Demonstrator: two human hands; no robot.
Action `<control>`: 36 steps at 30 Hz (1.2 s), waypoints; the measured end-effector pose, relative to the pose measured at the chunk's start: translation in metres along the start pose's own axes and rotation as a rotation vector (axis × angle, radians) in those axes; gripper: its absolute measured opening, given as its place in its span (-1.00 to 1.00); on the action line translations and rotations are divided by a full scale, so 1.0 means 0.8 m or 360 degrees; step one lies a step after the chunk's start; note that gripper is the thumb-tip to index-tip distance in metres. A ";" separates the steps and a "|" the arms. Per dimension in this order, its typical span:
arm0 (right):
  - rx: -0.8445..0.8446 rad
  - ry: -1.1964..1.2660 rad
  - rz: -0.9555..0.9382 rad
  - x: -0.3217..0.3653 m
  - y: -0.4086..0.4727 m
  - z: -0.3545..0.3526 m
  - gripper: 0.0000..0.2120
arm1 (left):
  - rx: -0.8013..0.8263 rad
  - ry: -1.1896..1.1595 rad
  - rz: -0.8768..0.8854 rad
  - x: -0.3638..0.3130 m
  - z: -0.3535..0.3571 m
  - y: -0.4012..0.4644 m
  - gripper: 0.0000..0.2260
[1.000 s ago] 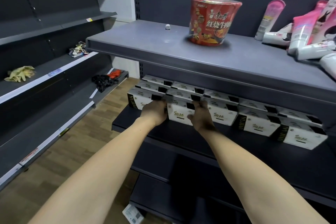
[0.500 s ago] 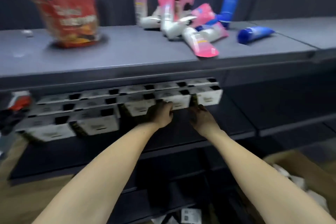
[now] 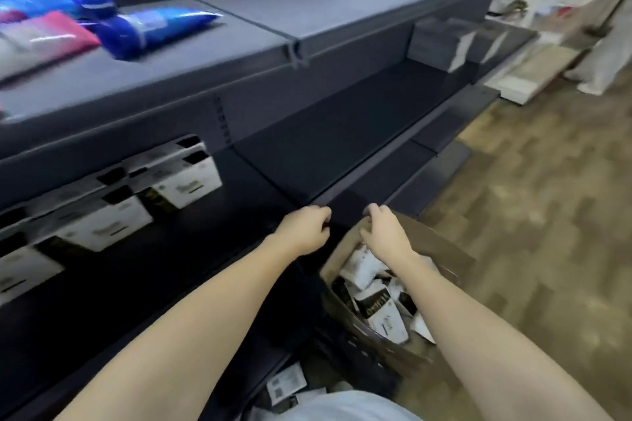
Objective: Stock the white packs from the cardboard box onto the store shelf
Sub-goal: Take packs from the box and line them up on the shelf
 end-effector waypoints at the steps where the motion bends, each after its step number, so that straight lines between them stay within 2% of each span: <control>1: 0.0035 -0.0006 0.0044 -0.024 -0.001 0.008 -0.77 | 0.0052 0.0027 0.0034 -0.014 0.021 0.009 -0.88; 11: 0.0639 0.0143 0.0380 -0.204 -0.034 0.136 -0.76 | 0.0459 0.0152 0.0002 -0.070 0.182 0.069 -0.86; 16: 0.0876 0.0154 0.0481 -0.248 -0.050 0.187 -0.67 | 0.0637 0.0124 -0.0089 -0.069 0.243 0.083 -0.74; 19: 0.1002 0.0131 0.0506 -0.252 -0.057 0.218 -0.51 | 0.0719 0.0134 -0.0149 -0.069 0.270 0.085 -0.72; 22: 0.0985 0.0048 0.0401 -0.244 -0.053 0.237 -0.41 | 0.0760 0.0160 -0.0201 -0.064 0.289 0.081 -0.74; 28: 0.1002 0.0035 0.0168 -0.215 -0.037 0.265 -0.34 | 0.0747 0.0162 -0.0313 -0.039 0.297 0.076 -0.76; 31: 0.1047 -0.0125 -0.0022 -0.205 -0.040 0.276 -0.37 | 0.0698 0.0128 -0.0387 -0.025 0.289 0.073 -0.76; 36: 0.0960 -0.0518 -0.0175 -0.200 -0.048 0.267 -0.47 | 0.0649 0.0110 -0.0461 -0.014 0.278 0.061 -0.76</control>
Point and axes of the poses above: each hand's wrist, its own y-axis towards the middle knuckle, its own z-axis out of the palm, x = y × z, the point moved 8 cm from there along y, towards the middle knuckle, and after that the axes turned 7 degrees about -x, right-handed, at the moved point
